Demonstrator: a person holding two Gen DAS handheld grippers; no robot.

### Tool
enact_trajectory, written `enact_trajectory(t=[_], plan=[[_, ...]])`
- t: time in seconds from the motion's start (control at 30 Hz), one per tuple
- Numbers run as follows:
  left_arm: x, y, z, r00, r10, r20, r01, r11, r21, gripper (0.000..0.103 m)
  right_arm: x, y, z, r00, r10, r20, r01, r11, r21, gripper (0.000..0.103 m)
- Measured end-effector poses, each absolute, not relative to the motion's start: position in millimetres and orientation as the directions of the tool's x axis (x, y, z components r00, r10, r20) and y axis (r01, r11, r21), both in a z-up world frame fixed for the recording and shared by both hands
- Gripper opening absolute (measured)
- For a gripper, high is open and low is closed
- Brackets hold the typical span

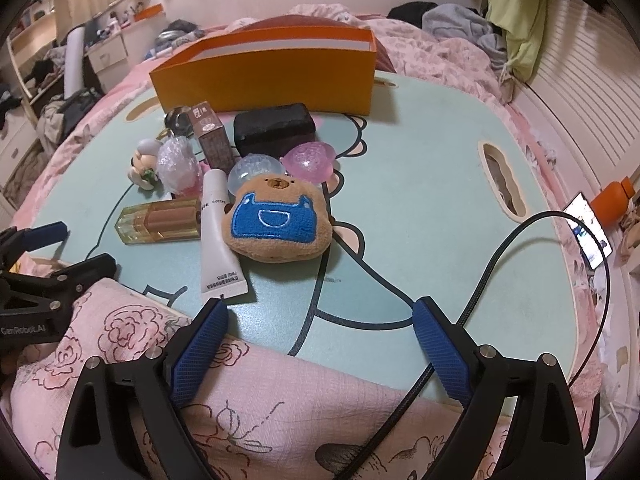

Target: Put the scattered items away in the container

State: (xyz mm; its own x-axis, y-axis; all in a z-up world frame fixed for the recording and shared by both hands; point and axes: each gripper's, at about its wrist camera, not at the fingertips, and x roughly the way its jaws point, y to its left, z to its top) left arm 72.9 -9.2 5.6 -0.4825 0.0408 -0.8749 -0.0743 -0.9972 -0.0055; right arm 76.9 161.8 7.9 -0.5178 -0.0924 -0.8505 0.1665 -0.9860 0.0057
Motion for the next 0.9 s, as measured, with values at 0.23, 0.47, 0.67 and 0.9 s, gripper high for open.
enact_trajectory(t=[0.23,0.47,0.67,0.9], plan=[[74.2,-9.9,3.3,-0.488,0.038,-0.872,-0.076,-0.997,-0.001,0.102,78.4,161.1,6.5,-0.516,-0.094,-0.852,0.163,-0.987,0.01,0.095],[75.4,-11.8,3.9,-0.493,0.038,-0.869,-0.066,-0.998,-0.006,0.102,78.1,161.5,6.5,-0.515,-0.096,-0.852,0.163,-0.987,0.012,0.095],[79.6,-27.5,25.6,-0.57,0.118,-0.813,-0.063,-0.993,-0.1,0.102,78.5,161.3,6.3,-0.516,-0.096,-0.851,0.163,-0.987,0.013,0.095],[36.7,-41.6,58.1,-0.671,0.174,-0.72,-0.057,-0.981,-0.184,0.07,78.2,161.8,6.2,-0.516,-0.097,-0.851,0.164,-0.986,0.013,0.095]])
